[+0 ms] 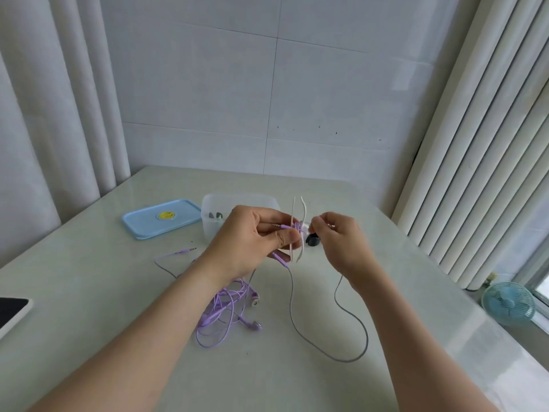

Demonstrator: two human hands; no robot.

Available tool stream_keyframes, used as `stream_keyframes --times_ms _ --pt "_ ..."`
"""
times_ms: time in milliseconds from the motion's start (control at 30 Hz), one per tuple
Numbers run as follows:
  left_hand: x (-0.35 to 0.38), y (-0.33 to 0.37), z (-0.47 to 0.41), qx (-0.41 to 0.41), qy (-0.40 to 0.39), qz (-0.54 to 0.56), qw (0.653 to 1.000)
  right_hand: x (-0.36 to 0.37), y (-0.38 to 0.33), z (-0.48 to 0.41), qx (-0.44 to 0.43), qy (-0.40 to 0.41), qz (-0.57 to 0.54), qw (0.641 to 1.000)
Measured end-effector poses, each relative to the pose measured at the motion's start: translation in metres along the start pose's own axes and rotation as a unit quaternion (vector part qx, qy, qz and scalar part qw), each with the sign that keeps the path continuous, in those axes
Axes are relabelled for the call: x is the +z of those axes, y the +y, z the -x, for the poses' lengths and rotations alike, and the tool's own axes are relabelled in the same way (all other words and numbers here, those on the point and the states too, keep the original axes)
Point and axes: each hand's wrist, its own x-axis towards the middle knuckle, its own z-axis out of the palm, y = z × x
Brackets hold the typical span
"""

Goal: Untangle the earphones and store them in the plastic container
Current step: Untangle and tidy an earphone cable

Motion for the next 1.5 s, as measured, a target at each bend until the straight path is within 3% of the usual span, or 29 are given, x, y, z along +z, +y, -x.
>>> stream_keyframes --times_ms 267,467,767,900,1033,1200,1367,1433,1500 --pt "-0.01 0.0 -0.003 0.032 0.121 -0.022 0.992 0.0 -0.016 0.014 -0.045 -0.217 -0.003 0.975" --pt "-0.003 -0.002 -0.003 -0.011 0.147 0.019 0.989 -0.004 -0.028 0.021 -0.082 -0.291 -0.045 0.952" --pt "-0.009 -0.008 -0.004 0.011 0.025 -0.116 0.993 -0.009 -0.034 0.016 -0.06 -0.05 -0.234 0.969" --pt "-0.001 -0.006 -0.001 0.0 -0.025 -0.071 0.997 -0.011 -0.026 0.01 -0.051 0.043 -0.174 0.982" --pt "0.003 0.001 0.0 0.014 -0.045 -0.045 0.998 -0.009 -0.015 0.006 -0.01 0.065 -0.106 0.992" --pt "0.005 0.005 -0.001 0.022 0.037 0.099 0.994 -0.004 -0.007 0.003 -0.011 -0.071 0.014 0.997" --pt "-0.005 0.001 -0.005 0.019 0.168 0.008 0.986 0.008 -0.02 0.019 -0.044 -0.281 0.05 0.957" --pt "-0.013 -0.005 -0.007 0.013 0.187 -0.041 0.982 0.009 -0.028 0.025 -0.062 -0.308 -0.002 0.949" --pt "-0.015 -0.008 -0.007 -0.003 0.151 -0.063 0.987 0.008 -0.036 0.027 -0.088 -0.292 -0.052 0.951"
